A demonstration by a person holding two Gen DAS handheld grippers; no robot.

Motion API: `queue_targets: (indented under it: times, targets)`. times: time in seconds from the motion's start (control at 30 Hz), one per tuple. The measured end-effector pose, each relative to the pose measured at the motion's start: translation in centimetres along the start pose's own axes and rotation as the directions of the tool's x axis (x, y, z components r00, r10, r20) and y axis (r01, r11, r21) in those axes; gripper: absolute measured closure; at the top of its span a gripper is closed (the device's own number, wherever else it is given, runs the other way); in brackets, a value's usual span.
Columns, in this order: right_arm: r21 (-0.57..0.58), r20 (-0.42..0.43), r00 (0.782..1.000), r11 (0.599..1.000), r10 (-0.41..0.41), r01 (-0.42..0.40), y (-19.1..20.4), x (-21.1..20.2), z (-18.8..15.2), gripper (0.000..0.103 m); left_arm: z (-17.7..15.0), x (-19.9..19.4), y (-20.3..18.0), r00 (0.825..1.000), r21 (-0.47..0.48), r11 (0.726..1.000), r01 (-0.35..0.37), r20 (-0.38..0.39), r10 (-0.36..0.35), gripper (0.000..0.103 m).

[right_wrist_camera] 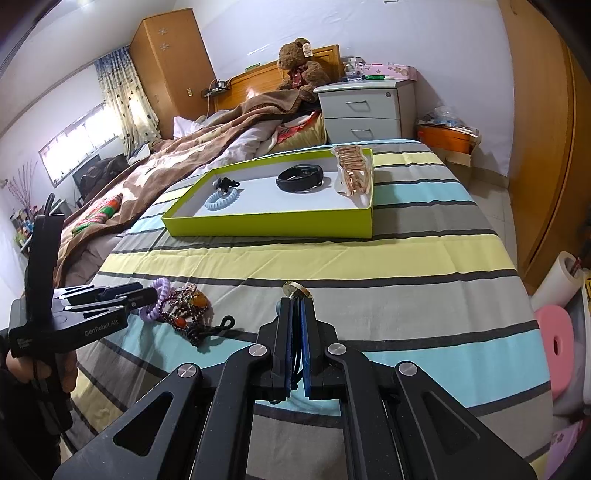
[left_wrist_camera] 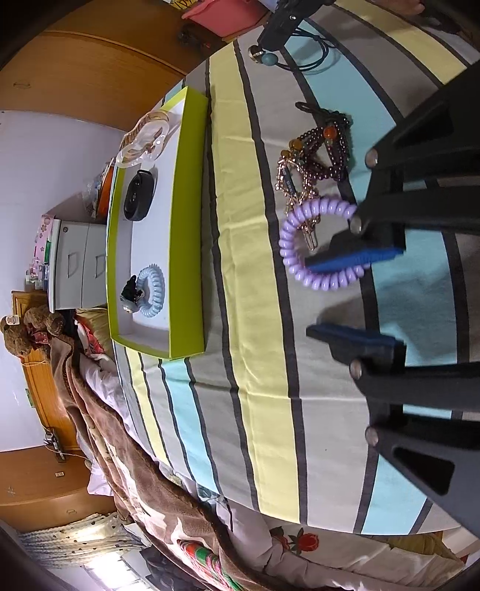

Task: Organize jewelry
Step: 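Grasp the purple coil hair tie with the left tool, then carry the purple coil tie with left tool while right carries the cord tie to the box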

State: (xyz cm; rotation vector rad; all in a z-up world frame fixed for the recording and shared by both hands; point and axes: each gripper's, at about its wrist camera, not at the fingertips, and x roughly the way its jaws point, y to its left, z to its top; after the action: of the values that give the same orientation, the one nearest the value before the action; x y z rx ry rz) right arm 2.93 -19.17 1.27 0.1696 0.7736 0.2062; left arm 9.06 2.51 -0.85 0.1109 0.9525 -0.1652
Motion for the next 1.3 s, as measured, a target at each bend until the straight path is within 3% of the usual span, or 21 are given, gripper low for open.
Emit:
queue_targets:
  times: [0.23, 0.57, 1.3]
  targets:
    - [-0.002, 0.006, 1.000, 1.000, 0.000, 0.000, 0.0, -0.1, 0.0, 0.099, -0.3, -0.3, 0.2, 0.999, -0.026, 0.999, 0.046, 0.007, -0.046, 0.092]
    - [-0.009, 0.019, 1.000, 1.000, 0.000, 0.000, 0.4, -0.7, 0.1, 0.099, -0.3, -1.7, 0.6, 0.991, -0.067, 0.990, 0.128, 0.046, -0.125, 0.092]
    - [-0.040, 0.093, 0.996, 0.999, -0.010, 0.013, 1.7, -3.0, 2.3, 0.099, 1.5, -5.5, 1.1, 0.982, -0.057, 0.990, 0.125, 0.146, -0.116, 0.093]
